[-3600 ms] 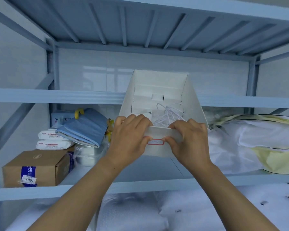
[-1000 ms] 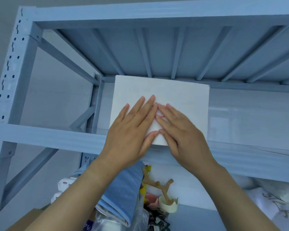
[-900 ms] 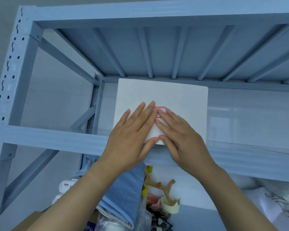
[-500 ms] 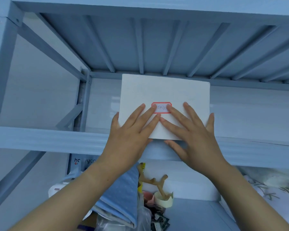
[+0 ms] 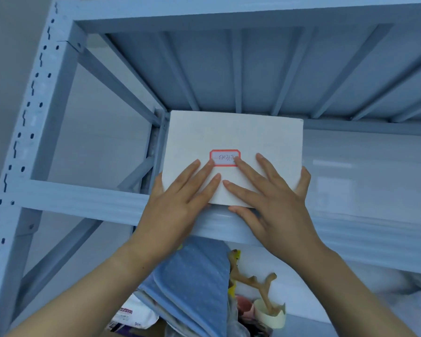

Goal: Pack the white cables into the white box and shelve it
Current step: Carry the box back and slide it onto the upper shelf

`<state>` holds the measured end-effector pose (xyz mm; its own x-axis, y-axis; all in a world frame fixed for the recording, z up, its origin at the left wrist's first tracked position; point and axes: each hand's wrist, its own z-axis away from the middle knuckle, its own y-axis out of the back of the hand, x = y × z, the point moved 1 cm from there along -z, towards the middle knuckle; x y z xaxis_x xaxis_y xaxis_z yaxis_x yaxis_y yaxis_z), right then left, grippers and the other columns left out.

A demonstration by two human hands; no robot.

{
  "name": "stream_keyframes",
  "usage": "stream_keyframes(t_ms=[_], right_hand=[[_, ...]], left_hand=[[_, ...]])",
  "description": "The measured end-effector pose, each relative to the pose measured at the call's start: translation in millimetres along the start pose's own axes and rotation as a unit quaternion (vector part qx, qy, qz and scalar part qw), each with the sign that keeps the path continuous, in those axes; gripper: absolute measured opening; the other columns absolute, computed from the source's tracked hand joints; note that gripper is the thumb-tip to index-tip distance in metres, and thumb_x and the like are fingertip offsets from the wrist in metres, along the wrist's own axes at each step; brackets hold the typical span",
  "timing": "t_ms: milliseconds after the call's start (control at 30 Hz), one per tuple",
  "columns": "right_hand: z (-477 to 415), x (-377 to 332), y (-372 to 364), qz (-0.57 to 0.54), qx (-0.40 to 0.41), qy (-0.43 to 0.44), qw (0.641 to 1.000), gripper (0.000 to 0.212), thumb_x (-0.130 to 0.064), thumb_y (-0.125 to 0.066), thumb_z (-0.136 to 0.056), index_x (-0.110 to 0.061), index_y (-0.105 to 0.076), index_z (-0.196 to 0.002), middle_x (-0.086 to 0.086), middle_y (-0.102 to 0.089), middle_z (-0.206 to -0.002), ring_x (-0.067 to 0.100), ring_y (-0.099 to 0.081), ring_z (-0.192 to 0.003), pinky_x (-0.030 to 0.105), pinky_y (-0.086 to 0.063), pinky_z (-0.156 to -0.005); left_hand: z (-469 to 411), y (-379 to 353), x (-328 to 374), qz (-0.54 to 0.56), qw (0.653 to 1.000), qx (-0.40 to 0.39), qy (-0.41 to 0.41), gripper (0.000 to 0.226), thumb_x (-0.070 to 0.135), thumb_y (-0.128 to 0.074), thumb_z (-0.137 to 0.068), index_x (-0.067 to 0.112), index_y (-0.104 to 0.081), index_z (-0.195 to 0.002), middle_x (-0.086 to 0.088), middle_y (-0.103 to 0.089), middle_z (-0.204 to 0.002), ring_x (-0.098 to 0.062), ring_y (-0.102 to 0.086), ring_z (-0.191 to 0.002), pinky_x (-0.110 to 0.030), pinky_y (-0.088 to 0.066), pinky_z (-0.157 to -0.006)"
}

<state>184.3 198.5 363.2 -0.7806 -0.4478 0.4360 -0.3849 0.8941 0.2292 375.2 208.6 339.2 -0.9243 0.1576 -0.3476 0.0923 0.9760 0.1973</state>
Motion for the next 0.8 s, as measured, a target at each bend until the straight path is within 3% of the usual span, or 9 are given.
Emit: stream_keyframes(t_ms=[133, 333, 533, 733, 800], right_hand=[[-16.4, -21.7, -18.7, -0.022, -0.002, 0.004, 1.000, 0.033, -0.040, -0.053, -0.088, -0.036, -0.058, -0.119, -0.005, -0.039, -0.145, 0.024, -0.030, -0.136, 0.070, -0.023, -0.090], [-41.3, -57.6, -47.1, -0.030, -0.006, -0.003, 1.000, 0.032, -0.039, -0.058, -0.087, -0.036, -0.059, -0.119, -0.006, -0.041, -0.144, 0.023, -0.030, -0.136, 0.069, -0.021, -0.092], [-72.0, -98.7, -74.7, -0.017, 0.003, -0.008, 1.000, 0.030, -0.036, -0.064, -0.084, -0.032, -0.063, -0.114, -0.003, -0.047, -0.140, 0.026, -0.035, -0.134, 0.072, -0.018, -0.092], [-90.5, -126.0, -94.8, -0.031, 0.001, -0.025, 0.999, 0.032, -0.035, -0.065, -0.083, -0.030, -0.063, -0.115, -0.003, -0.047, -0.140, 0.025, -0.035, -0.134, 0.072, -0.014, -0.092], [-94.4, -132.0, -100.3, -0.036, -0.009, -0.030, 0.999, 0.031, -0.034, -0.064, -0.084, -0.030, -0.063, -0.115, -0.003, -0.046, -0.140, 0.025, -0.033, -0.134, 0.071, -0.013, -0.093]], left_hand=[[11.8, 2.4, -31.2, -0.014, 1.000, 0.008, -0.009, 0.070, -0.001, -0.070, -0.074, 0.014, -0.040, -0.136, -0.011, -0.036, -0.146, -0.029, -0.036, -0.132, -0.054, -0.042, -0.082], [28.8, -1.6, -79.3, -0.008, 1.000, 0.023, -0.019, 0.059, 0.004, -0.067, -0.079, 0.011, -0.046, -0.134, -0.013, -0.038, -0.145, -0.033, -0.038, -0.131, -0.056, -0.042, -0.084], [45.8, -12.4, -137.9, 0.018, 0.999, 0.007, -0.029, 0.044, 0.022, -0.038, -0.093, 0.014, -0.039, -0.136, -0.011, -0.034, -0.147, -0.032, -0.036, -0.132, -0.055, -0.046, -0.081], [58.0, -21.1, -174.5, 0.048, 0.998, 0.018, -0.035, 0.042, 0.021, -0.041, -0.093, 0.011, -0.046, -0.133, -0.013, -0.036, -0.146, -0.034, -0.038, -0.131, -0.054, -0.045, -0.081], [61.3, -22.7, -185.4, 0.070, 0.997, 0.023, -0.038, 0.044, 0.004, -0.049, -0.087, 0.009, -0.050, -0.131, -0.016, -0.039, -0.143, -0.037, -0.040, -0.129, -0.056, -0.045, -0.082]])
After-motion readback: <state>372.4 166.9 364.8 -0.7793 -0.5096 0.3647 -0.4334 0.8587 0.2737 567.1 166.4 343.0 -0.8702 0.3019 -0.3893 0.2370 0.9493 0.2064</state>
